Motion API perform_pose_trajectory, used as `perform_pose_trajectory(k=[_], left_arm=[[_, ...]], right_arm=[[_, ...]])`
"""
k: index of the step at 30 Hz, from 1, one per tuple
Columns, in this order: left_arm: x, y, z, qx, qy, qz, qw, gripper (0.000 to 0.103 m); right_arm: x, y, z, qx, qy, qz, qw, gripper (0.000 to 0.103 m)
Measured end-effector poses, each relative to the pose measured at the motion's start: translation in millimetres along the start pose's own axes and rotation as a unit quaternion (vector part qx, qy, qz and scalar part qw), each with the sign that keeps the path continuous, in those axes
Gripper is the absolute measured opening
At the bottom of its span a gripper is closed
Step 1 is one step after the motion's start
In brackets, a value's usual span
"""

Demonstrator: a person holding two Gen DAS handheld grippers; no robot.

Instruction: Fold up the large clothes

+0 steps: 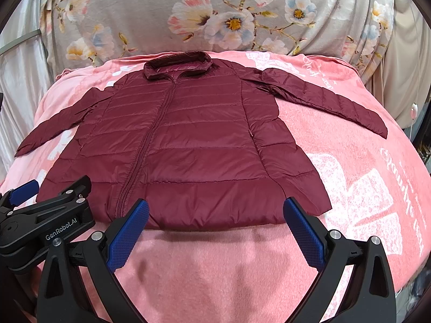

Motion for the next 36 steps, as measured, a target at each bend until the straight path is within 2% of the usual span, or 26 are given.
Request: perform_pose_trajectory(k=[36], left_arm=[[-0.3,0.0,-0.4,0.002,-0.001,-0.001,1.0000,0.093]], right_arm=[[-0.2,-0.2,0.5,-0.001,0.000,0.001,1.000,0.098]])
Point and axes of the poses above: each gripper's, at about its wrist camera, not at the fingertips, and z roughly the way its jaws point, y to its left, x to its underside, the point moved 10 cm from there along z, roughly the way its jaws point, and after that the axes turned 7 degrees about -x, right-handed, at the moved point
